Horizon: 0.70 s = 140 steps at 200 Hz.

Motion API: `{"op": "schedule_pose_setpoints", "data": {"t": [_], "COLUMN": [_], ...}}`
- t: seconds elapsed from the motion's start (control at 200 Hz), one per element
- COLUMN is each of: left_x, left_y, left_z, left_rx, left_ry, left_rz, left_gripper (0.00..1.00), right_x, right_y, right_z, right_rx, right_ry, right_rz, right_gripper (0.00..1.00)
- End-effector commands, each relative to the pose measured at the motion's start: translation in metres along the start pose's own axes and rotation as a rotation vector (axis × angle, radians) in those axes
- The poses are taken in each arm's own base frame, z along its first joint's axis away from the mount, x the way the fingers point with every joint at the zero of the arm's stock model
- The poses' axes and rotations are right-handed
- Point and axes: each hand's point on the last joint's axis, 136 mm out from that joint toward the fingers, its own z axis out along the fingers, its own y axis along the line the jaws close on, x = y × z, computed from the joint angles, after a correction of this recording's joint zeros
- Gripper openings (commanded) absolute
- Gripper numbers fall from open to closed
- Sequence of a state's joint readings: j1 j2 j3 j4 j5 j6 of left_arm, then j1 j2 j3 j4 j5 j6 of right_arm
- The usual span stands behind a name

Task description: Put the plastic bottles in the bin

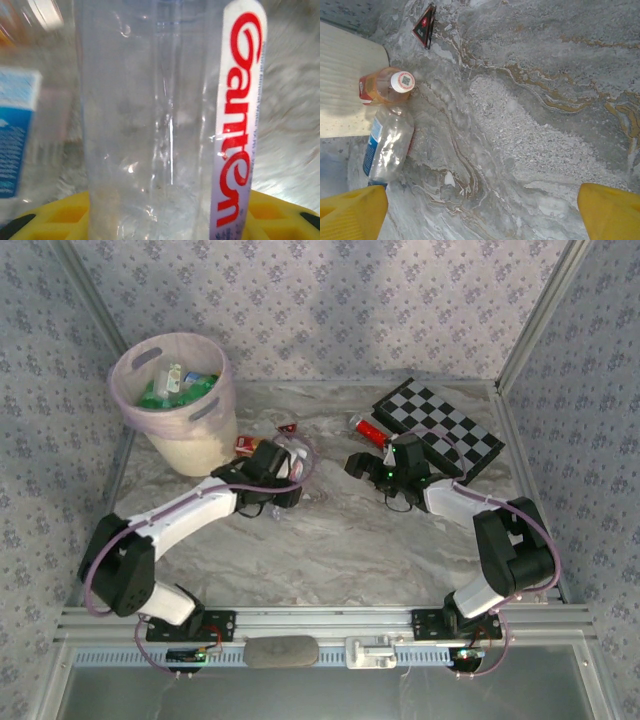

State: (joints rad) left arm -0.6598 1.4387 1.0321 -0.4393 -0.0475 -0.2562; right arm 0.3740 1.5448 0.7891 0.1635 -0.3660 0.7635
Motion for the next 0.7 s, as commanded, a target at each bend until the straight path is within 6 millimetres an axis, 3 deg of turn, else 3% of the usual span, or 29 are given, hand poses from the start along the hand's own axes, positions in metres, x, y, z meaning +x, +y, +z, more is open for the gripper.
{"op": "schedule_pose_setpoints", "data": {"t": [0.0,0.16,0.365,0.56,0.695], "left_x": [-0.060,-0.111,-0.160,-0.193,-0.204], "left_y": [0.004,0.021,0.058,0.106,0.150], "left_z": [-0.042,-0.089,-0.144,-0.192,-0.209], "left_rx": [0.007,0.014,-0.057,-0.168,-0.266], "left_ry": [-0.199,-0.357,-0.511,-0.614,-0.615], "left_rz": [-0.053,-0.081,-0.078,-0.094,-0.107], "left_gripper": [0.49,0.48,0.48,0.48,0.48], "right_x": [-0.005,-0.008,-0.012,-0.014,-0.013], "right_y": [0.010,0.013,0.022,0.034,0.039], "right_z": [-0.004,-0.004,-0.005,-0.006,-0.010], "right_rx": [-0.055,-0.086,-0.136,-0.193,-0.212], "right_ry": [-0.019,-0.027,-0.038,-0.037,-0.038], "right_rz": [-0.007,-0.017,-0.036,-0.064,-0.085], "right_gripper": [0.99,0.99,0.99,0.99,0.99]}}
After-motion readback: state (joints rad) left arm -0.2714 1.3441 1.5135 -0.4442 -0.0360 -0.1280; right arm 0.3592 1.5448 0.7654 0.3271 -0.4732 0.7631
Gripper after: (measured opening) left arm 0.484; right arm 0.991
